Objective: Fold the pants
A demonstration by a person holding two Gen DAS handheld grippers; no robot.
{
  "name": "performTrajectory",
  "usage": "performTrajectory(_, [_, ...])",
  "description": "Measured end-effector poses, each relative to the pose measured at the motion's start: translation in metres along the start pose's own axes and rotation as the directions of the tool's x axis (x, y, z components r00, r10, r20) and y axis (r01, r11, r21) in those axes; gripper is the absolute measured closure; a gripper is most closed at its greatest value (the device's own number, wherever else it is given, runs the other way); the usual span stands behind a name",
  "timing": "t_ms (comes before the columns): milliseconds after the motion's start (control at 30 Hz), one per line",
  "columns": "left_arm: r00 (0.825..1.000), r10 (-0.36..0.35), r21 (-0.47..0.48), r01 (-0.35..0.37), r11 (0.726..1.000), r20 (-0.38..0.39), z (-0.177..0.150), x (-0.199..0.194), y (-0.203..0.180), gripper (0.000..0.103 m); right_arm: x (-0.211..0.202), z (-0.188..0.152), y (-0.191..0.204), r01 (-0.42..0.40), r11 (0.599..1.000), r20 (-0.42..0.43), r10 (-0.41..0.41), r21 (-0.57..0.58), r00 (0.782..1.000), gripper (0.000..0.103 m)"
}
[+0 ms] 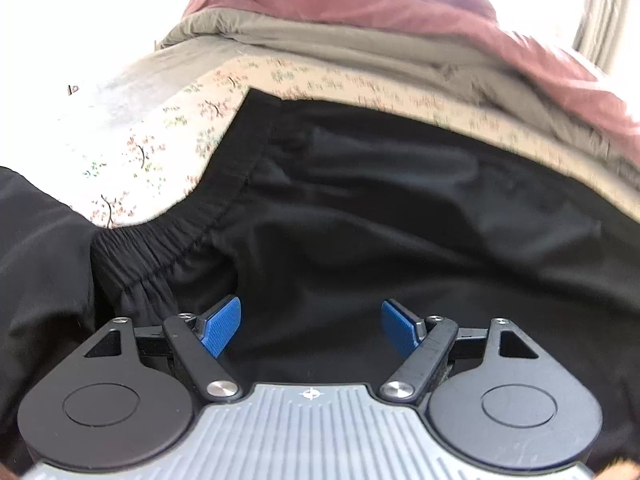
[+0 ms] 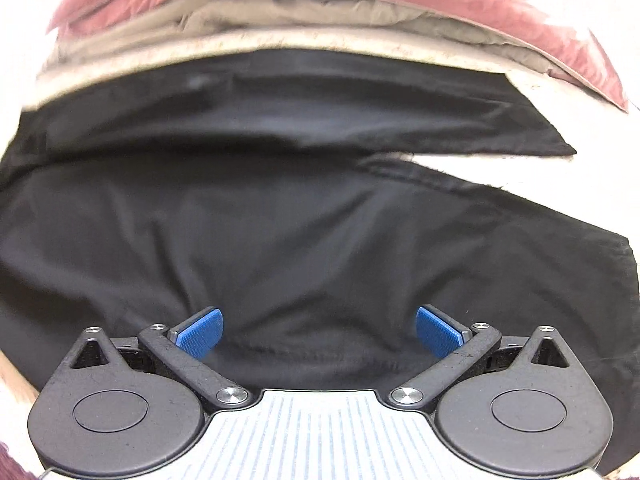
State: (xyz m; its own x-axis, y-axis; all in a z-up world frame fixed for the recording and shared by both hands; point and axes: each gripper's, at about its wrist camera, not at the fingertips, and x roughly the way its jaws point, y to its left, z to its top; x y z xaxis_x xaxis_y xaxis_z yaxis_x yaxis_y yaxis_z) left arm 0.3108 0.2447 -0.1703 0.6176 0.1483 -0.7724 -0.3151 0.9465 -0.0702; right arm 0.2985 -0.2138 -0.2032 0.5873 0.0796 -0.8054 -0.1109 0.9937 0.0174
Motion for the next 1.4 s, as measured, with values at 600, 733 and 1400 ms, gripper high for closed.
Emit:
performTrajectory(600, [0.998, 0.038, -0.389, -0.019, 0.921, 0.042, 0.057, 0.031, 0.089, 0.008, 0.003, 0.036, -0.080, 0.060, 0.947, 0.075, -0.088, 0.316, 0.993, 0.000])
performTrajectory(733, [0.999, 0.046, -0.383, -0.039, 0.923, 0.009, 0.076, 0.049, 0.084, 0.008, 0.016, 0.043, -0.088, 0.080, 0.934, 0.060, -0.107, 0.347, 0.992, 0.000])
performTrajectory(1400, [0.983, 0.178, -0.060, -0.181, 0.982, -0.043, 0.167, 0.168, 0.026, 0.038, 0.047, 0.059, -0.182, 0.129, 0.802, 0.022, -0.175, 0.583, 0.984, 0.000])
